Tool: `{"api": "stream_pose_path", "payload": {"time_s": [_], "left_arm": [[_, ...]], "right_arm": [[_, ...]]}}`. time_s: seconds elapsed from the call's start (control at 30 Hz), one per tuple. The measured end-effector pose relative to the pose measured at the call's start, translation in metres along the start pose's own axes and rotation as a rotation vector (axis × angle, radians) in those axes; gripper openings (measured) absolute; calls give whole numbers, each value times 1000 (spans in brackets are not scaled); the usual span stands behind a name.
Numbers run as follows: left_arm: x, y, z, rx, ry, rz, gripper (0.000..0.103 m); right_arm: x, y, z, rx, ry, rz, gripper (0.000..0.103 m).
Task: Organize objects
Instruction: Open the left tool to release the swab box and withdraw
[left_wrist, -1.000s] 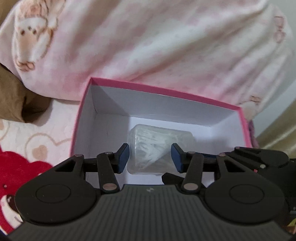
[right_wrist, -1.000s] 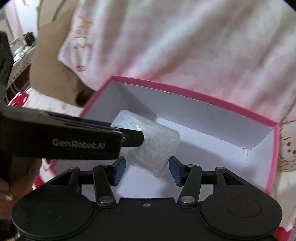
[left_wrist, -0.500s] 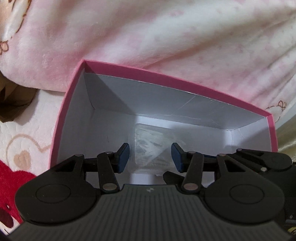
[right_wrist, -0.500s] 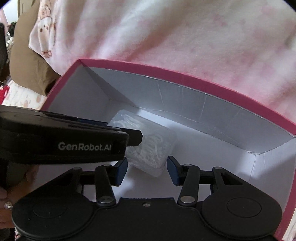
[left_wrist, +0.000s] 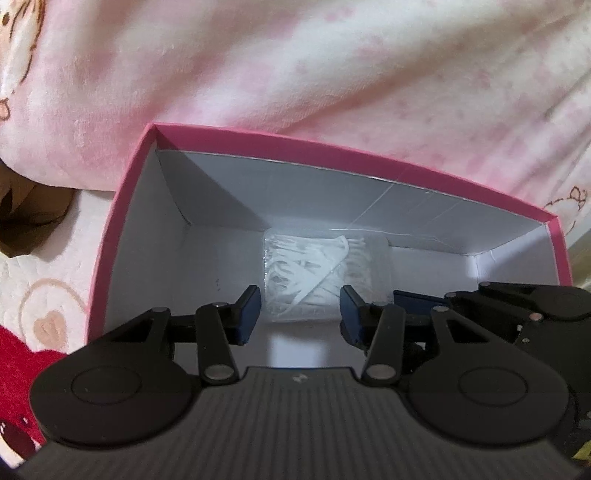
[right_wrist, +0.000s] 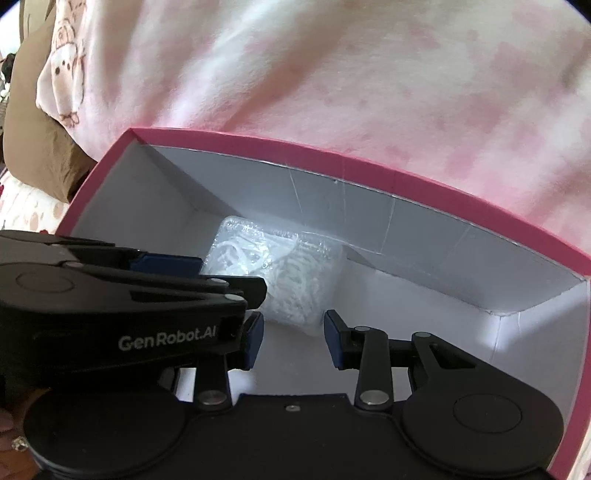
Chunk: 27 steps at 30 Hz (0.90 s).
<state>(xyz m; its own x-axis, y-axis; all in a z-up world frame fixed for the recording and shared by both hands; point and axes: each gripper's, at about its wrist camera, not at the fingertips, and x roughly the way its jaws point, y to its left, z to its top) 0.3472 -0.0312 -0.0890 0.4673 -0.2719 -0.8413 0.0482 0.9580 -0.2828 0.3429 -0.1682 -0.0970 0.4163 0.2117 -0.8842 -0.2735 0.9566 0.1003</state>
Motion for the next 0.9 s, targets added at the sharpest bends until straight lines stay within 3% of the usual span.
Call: {"api": "stream_pose_path", "payload": {"time_s": [0.13,0.33,0.7,0.9], "left_arm": [[-19,-6,-8,39,-20,29,52],[-67,-8,-31,93,-25,9,57],[-160,6,-73,176,27,30,58],[-210,19,-95,190,-20,15,60]], "right_arm": [[-23,2,-10,0,-3,26,49],[-82,3,-43,-49,-98,53,53],[-163,63,-82,-115,-190,150,53],[-199,95,-106,-162,-206,176,54]]}}
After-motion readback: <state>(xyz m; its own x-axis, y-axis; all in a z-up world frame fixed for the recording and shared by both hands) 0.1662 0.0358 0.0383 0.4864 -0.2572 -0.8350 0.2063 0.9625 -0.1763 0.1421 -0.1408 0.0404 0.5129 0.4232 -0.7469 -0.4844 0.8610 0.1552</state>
